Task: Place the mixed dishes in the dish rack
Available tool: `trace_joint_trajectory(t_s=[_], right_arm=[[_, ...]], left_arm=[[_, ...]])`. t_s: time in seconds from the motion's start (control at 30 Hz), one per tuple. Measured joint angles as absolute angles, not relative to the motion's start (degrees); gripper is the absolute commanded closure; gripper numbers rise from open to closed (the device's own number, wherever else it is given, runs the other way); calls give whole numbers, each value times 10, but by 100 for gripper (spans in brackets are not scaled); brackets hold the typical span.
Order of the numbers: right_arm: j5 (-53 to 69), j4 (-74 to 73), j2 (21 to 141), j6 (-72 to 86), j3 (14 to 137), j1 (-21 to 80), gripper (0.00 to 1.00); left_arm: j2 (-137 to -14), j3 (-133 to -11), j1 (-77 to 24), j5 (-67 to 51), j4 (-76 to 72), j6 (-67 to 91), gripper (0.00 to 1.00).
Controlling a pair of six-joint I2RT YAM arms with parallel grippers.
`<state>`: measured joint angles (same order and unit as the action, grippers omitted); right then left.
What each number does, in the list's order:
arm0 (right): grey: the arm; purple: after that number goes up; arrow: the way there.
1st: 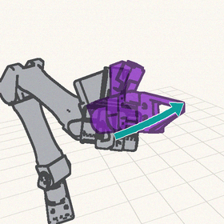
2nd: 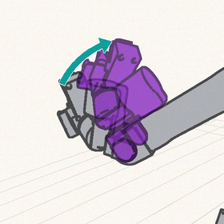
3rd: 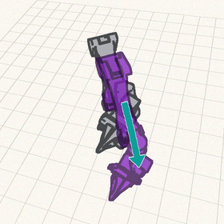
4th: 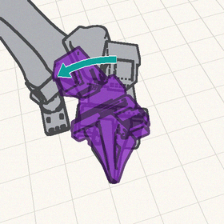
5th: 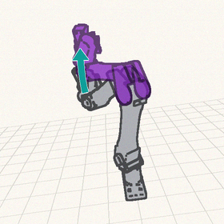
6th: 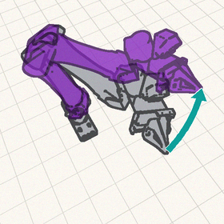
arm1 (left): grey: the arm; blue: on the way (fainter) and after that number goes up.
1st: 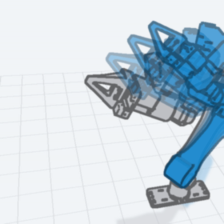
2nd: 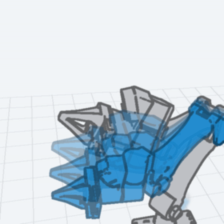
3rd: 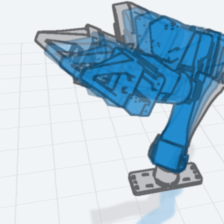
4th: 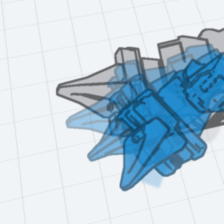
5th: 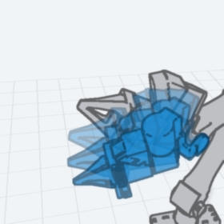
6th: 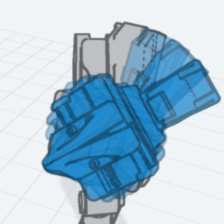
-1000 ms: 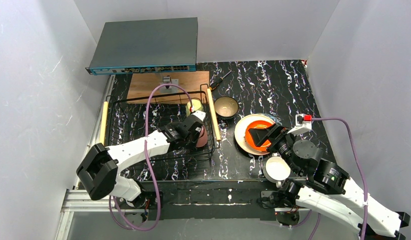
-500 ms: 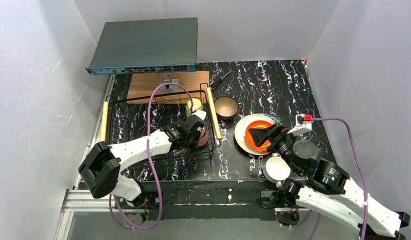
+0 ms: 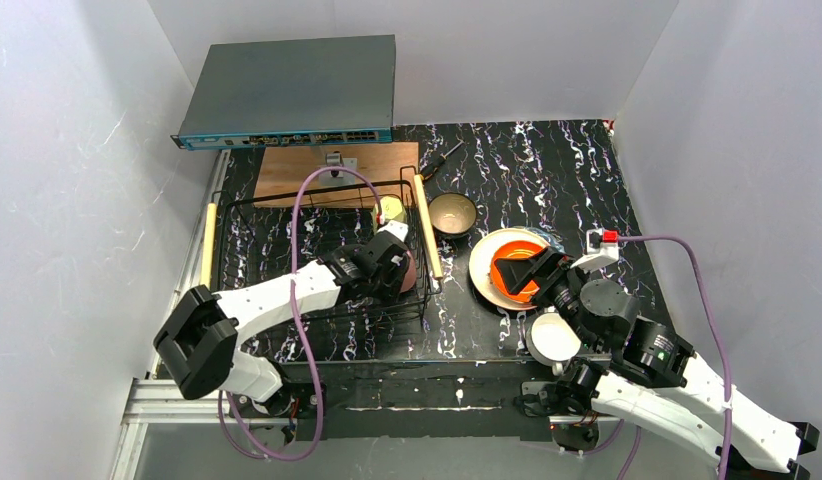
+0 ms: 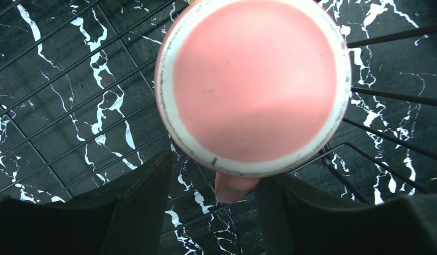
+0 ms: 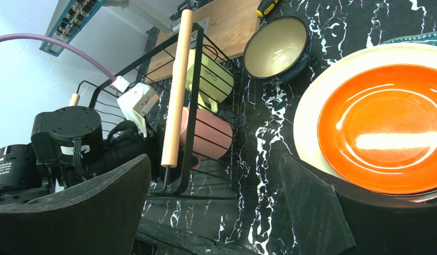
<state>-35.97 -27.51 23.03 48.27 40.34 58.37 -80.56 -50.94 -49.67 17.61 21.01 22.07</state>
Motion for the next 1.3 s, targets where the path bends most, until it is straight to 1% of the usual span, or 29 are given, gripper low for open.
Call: trace_joint_trajectory(t_s=[0.27,0.33,0.43,0.5,0.83,0.97,1.13,1.3], right_arm=[[-360,-279,230,483,402,584,2],[-360,-284,231,483,402,584,2],[-360,-293,234,482,402,584,2],[-360,-306,237,479,403,584,2],[-347,-468,257,476,478,583,2],[-314,-541,301,475,517,583,2],[-288,-621,413,490,565,583,2],[-287,-685,530,548,555,583,2]], left_arm=[[-744,-499,-497,160,212,228,28],[-728,-499,-497,156,213,230,19],[-701,-499,-497,154,222,231,12],[-680,-500,-496,149,233,233,3],[-551,-535,-492,116,290,261,2],[-504,-562,-492,117,318,282,2],[-476,-578,-490,121,327,297,2],[-453,-578,-489,133,349,309,2]])
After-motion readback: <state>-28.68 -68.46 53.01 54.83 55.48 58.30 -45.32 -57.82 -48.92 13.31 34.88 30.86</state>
